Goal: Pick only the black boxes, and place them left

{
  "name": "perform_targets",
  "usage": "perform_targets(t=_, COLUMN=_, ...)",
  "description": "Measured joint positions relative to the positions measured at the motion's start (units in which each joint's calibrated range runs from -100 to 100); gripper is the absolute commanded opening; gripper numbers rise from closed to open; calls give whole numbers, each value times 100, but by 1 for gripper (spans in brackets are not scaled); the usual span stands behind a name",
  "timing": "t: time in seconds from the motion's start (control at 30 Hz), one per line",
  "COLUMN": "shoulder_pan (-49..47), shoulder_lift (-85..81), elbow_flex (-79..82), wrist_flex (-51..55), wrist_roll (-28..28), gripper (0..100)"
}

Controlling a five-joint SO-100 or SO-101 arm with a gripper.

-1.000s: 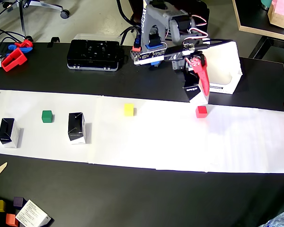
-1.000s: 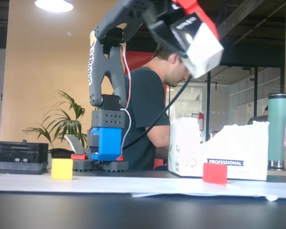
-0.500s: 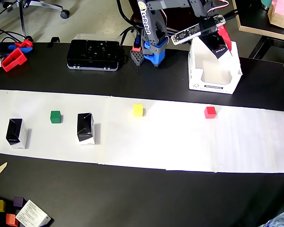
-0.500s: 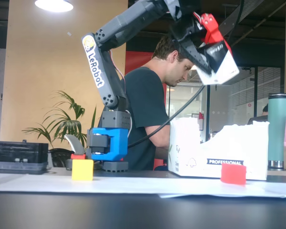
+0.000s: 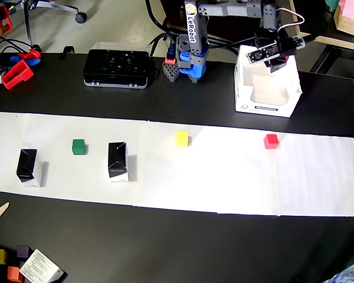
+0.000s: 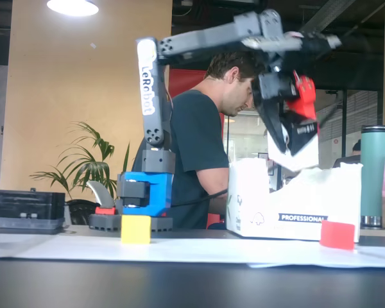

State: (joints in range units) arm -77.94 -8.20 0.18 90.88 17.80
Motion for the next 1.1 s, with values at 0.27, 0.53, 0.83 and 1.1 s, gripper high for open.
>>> perform_targets(t=0.27, shoulder_pan=-212, shoulder_lift=615, elbow_flex=-132, wrist_flex=-8, wrist_roll=0, gripper=42)
perform_targets(t=0.53, shoulder_pan=-46, shoulder_lift=279, elbow_flex=-159, wrist_flex=160, wrist_roll=611, gripper=43)
perform_targets(t=0.83, shoulder_pan=1403, shoulder_lift=-861, elbow_flex=-159, wrist_flex=245, wrist_roll=1665, gripper=53)
perform_targets(t=1.1, shoulder_pan=3461, shoulder_lift=-919, elbow_flex=-168, wrist_flex=262, wrist_roll=2427, gripper=53)
